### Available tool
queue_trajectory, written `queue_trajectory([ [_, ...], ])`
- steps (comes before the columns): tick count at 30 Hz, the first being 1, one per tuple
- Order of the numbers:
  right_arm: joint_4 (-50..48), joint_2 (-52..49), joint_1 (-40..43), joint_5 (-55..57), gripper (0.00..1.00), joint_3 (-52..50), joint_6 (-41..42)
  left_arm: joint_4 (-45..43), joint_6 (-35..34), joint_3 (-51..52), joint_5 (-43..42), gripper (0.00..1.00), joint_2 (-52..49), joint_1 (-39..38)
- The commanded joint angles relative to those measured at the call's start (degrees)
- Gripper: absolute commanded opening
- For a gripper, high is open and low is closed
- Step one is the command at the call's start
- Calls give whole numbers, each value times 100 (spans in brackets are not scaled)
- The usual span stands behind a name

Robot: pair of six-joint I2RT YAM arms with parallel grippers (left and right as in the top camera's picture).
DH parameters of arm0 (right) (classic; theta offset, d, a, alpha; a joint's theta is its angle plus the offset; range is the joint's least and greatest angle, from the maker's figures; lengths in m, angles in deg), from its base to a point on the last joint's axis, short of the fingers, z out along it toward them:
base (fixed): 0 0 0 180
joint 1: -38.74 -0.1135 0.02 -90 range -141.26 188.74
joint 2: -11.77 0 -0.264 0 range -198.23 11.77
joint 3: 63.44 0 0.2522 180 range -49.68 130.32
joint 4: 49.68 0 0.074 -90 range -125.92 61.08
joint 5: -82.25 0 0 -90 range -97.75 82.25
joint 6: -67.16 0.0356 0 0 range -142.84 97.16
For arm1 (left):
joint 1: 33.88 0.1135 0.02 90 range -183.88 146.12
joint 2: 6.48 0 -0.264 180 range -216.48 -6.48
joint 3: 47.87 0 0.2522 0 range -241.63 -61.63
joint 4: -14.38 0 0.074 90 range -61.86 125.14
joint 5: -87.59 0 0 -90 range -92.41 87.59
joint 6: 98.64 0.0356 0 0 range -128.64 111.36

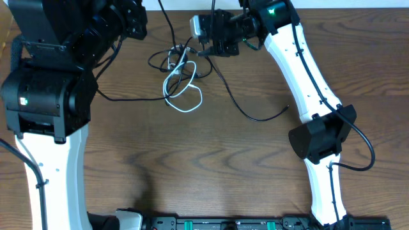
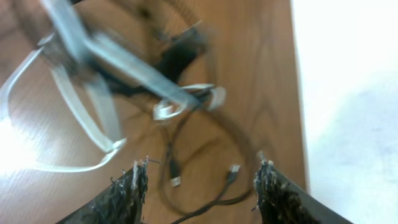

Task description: Untangle cables

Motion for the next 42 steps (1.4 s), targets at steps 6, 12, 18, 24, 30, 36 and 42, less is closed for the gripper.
queue_trajectory([
  [6, 374, 146, -232, -70, 54, -4, -905, -179, -660, -136, 278, 8, -146, -13],
  [12, 337, 297, -232, -254, 55, -4, -1003, -149, -909, -136, 238, 8, -188, -92],
  [18, 280, 352, -238, -680, 52, -4, -1014, -256, -907, -136, 240, 7, -229, -402],
  [24, 291, 358, -317, -693, 47, -4, -1016, -376, -907, -136, 269, 8, -269, -570],
  [30, 302, 358, -389, -758, 29, -4, -1016, -522, -907, -136, 284, 7, -269, -570],
  [36, 289, 358, -415, -758, 5, -4, -1014, -562, -907, -136, 284, 7, -269, -570],
  [42, 240, 358, -337, -540, 1, -4, -1010, -413, -772, -136, 413, 8, -267, -568],
])
